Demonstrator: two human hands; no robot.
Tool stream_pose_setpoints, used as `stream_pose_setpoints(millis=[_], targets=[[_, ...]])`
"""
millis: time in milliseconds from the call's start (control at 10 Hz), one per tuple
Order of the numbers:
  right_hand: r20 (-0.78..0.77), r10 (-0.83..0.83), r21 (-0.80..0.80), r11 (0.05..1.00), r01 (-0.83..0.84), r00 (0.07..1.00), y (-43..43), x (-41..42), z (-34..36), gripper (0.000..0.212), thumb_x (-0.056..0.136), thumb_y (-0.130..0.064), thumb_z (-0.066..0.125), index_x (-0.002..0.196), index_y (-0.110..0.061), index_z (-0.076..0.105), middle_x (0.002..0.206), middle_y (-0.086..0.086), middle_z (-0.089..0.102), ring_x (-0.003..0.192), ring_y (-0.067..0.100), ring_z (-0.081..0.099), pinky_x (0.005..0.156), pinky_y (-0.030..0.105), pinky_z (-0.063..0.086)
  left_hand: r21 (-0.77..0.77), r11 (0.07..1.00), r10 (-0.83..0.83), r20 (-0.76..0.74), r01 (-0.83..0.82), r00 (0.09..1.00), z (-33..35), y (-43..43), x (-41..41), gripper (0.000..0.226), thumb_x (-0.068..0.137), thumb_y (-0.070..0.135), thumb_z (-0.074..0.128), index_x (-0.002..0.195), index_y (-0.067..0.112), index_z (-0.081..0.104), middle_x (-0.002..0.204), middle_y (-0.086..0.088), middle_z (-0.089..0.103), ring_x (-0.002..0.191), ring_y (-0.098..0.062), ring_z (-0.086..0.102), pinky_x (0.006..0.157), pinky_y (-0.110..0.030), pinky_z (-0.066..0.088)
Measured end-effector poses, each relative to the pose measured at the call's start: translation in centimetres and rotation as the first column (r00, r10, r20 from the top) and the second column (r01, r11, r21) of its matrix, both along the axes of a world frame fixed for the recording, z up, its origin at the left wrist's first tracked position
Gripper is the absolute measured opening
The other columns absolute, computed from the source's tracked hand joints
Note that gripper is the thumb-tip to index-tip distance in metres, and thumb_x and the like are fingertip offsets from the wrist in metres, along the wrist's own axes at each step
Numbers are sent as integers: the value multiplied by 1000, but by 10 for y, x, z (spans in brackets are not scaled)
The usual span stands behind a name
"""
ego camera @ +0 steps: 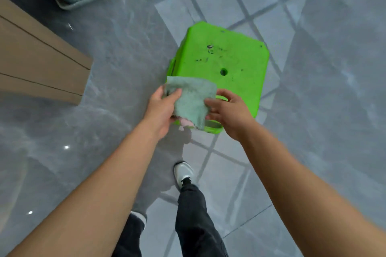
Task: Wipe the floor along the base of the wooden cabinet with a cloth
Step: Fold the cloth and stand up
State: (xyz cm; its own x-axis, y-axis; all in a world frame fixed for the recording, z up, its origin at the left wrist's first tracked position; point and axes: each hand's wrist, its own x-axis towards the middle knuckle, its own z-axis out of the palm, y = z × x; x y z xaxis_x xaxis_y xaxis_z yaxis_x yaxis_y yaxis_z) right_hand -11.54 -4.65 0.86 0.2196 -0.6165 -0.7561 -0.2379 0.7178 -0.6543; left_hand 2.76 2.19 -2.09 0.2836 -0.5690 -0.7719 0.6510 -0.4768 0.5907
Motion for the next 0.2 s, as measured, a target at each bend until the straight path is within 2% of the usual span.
stream_pose_setpoints(millis=[100, 200], targets=[[-102, 3, 25, 1000, 0, 995, -26, 4, -21, 38, 90, 7, 57, 125, -4, 48, 91, 20, 57, 61, 23, 54, 55, 33, 52, 129, 992, -19, 54, 12, 998, -14, -28, -8, 23, 93, 10, 61, 113, 22, 58, 115, -4, 71, 100, -24, 69, 83, -40, 55], [-335, 165, -76, 977, -201, 928, -19, -4, -35, 54, 88, -5, 59, 140, -8, 44, 110, 19, 61, 90, 29, 60, 87, 42, 52, 265, 964, -83, 259, 12, 962, -17, -14, -6, 55, 86, 8, 69, 137, 19, 50, 132, -7, 66, 103, -18, 69, 89, -35, 57]])
